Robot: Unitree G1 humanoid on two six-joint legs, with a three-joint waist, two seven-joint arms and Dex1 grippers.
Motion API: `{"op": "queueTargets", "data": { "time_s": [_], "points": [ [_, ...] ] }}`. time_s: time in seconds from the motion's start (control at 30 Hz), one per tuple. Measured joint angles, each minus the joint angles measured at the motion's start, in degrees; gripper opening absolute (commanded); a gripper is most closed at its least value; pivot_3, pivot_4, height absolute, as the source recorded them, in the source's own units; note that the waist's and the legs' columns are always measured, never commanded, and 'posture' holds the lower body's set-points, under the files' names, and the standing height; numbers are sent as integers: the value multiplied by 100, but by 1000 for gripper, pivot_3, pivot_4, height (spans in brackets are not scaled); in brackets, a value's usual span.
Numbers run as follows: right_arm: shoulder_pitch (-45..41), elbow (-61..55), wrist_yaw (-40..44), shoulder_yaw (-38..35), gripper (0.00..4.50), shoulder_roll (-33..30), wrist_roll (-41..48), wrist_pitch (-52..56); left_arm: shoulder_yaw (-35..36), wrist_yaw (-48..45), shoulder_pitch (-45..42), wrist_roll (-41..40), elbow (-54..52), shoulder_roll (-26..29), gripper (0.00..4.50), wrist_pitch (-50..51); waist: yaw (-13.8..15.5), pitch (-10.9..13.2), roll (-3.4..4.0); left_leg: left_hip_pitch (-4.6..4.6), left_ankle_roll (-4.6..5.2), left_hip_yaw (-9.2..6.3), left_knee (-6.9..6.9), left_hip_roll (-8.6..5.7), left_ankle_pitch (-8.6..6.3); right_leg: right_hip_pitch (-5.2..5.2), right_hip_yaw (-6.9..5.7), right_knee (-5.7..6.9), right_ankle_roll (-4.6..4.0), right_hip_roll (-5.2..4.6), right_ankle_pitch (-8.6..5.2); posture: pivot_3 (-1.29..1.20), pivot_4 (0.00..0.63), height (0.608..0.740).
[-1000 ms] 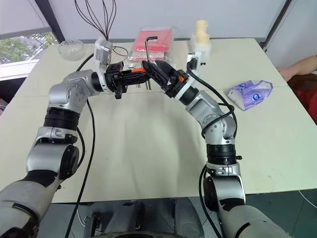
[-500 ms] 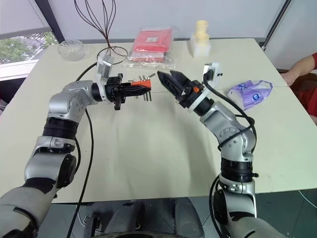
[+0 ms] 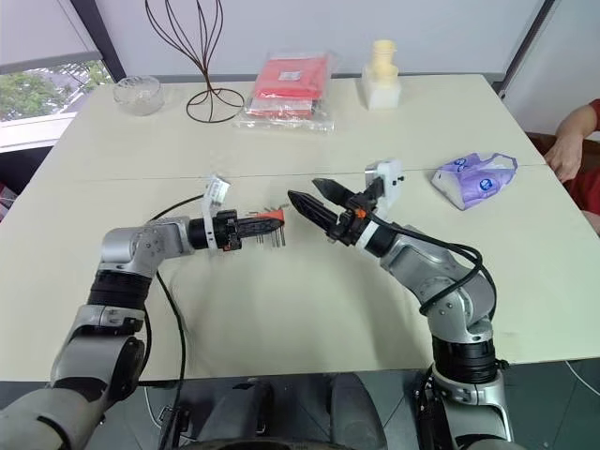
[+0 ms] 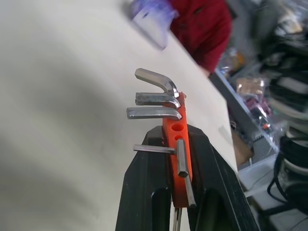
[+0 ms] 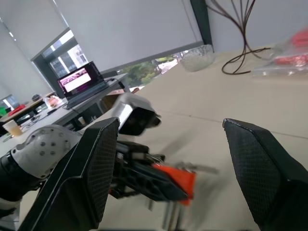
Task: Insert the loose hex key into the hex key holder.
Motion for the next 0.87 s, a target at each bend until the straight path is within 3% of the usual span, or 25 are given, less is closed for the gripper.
{"op": "queueTargets", "data": {
  "time_s": [0.27, 0.33, 0.5, 0.7, 0.77, 0.87],
  "points": [
    [-4, 51, -13, 2, 3623, 107, -175, -158, 63, 620, 247, -85, -77, -160, 3715, 425, 26, -7, 1, 17, -26, 0, -3, 2, 15, 17, 0, -2, 0, -2, 0, 0, 150, 740],
    [-4, 51, -14, 4, 3623, 130, -177, -158, 126, 700, 248, -181, -144, -187, 4401, 481, 42, -10, -1, 36, 3, 0, -4, 2, -2, 35, 1, -3, 0, -2, 0, 0, 150, 740],
    [11, 44, -14, 38, 3623, 123, -176, -148, 153, 1356, 416, -23, -501, 7, 4401, 166, 4, -15, -1, 105, 7, 11, -32, 7, -4, 87, 12, -14, -1, 5, -1, 0, 150, 740],
    [275, 14, -66, -66, 3623, 11, -136, -65, 121, 2167, 1391, 717, -1943, 1014, 4401, -545, -34, -19, 4, 112, 21, 9, -46, 28, -14, 61, 35, -14, -4, 7, 0, 0, 150, 740],
    [286, 13, -74, -80, 3623, 13, -126, -62, 302, 2417, 1678, 724, -2320, 1030, 4401, -526, 9, -19, 4, 102, 20, 7, -42, 26, -14, 58, 36, -14, -4, 3, 0, 0, 150, 740],
    [311, 12, -79, -73, 3623, 25, -124, -61, 956, 2854, 1970, 462, -2848, 585, 4401, -553, 136, -14, -5, 83, 20, 8, -34, 19, -15, 48, 35, -23, -3, -5, 1, 0, 150, 740]
  ]
}}
